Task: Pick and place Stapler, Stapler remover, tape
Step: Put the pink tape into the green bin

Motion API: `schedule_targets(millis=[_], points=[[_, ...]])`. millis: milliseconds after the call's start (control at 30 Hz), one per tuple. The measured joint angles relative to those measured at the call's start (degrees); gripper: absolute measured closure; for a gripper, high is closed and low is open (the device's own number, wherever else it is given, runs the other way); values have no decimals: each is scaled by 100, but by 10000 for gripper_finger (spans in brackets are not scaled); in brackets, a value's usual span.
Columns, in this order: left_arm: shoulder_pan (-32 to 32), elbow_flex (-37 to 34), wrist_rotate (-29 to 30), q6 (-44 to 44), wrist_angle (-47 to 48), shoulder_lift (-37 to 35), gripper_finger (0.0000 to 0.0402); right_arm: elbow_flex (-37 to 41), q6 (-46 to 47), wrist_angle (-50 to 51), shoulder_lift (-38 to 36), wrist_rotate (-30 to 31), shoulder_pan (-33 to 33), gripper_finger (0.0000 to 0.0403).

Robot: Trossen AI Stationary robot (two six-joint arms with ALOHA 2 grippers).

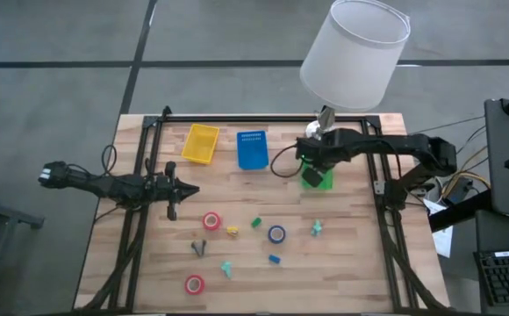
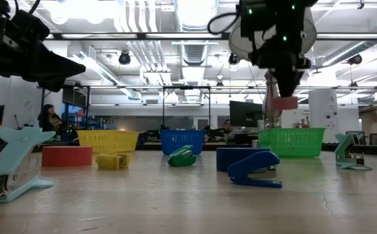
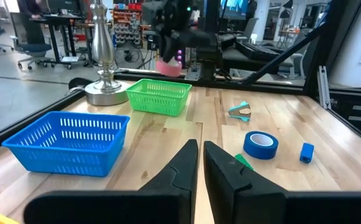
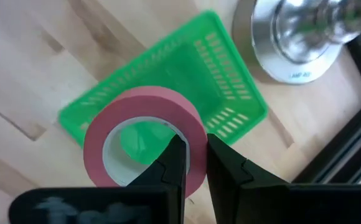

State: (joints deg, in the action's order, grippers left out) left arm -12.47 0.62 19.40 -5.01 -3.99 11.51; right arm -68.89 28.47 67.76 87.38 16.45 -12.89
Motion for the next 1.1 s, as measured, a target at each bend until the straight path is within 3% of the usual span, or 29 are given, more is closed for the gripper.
schedule_targets(millis=[633, 1100], points=[[0, 0, 0, 2, -2, 0, 371, 1349, -335, -1449, -38, -551, -470, 367], [0, 0, 0, 4, -3, -2, 371, 1620, -600, -1994, -38, -645, -592, 356]])
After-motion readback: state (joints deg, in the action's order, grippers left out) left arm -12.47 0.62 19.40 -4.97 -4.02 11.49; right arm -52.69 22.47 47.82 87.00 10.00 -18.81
